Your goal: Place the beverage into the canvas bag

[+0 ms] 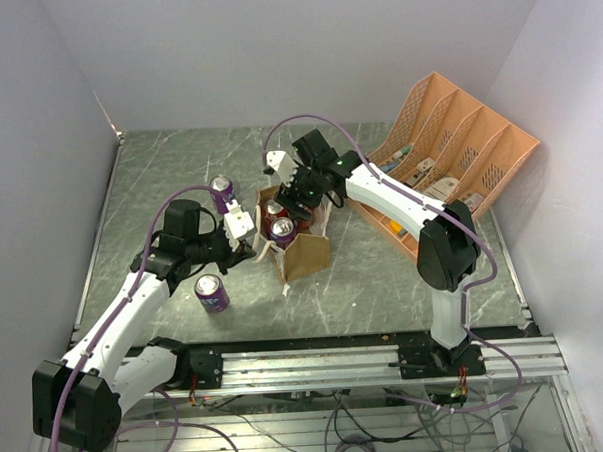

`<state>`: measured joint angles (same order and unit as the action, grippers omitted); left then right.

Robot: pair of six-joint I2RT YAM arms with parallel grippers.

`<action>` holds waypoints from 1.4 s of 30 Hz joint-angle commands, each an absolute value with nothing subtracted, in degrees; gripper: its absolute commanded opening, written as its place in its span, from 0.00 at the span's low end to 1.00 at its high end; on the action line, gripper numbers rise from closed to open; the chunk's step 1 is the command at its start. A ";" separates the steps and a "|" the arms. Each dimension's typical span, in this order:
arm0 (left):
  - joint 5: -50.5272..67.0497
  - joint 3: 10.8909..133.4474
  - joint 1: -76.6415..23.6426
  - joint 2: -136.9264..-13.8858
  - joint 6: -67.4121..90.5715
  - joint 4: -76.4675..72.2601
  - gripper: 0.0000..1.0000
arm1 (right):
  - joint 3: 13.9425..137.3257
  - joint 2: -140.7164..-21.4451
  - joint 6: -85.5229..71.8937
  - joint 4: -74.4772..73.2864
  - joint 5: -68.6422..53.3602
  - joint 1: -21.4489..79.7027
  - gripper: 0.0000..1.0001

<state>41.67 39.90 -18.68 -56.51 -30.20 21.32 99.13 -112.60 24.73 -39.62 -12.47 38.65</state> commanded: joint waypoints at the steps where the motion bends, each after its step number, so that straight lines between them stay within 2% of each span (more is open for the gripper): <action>1: 44.97 39.65 -18.72 -55.68 -31.73 22.45 0.07 | 98.48 -112.67 23.15 -34.51 -12.62 38.32 0.25; 9: 45.17 39.05 -18.72 -55.84 -31.62 21.37 0.07 | 96.72 -113.61 23.67 -33.69 -11.51 38.17 0.29; 22: 44.92 38.46 -18.72 -55.93 -32.18 21.18 0.07 | 94.89 -115.42 23.10 -32.69 -11.17 38.14 0.46; 34: 45.17 38.66 -18.70 -55.88 -32.51 21.61 0.07 | 96.10 -116.81 24.89 -34.61 -10.15 38.28 0.73; 42: 45.07 39.22 -18.72 -55.31 -32.71 22.69 0.07 | 97.39 -116.78 25.32 -35.97 -9.84 38.32 0.82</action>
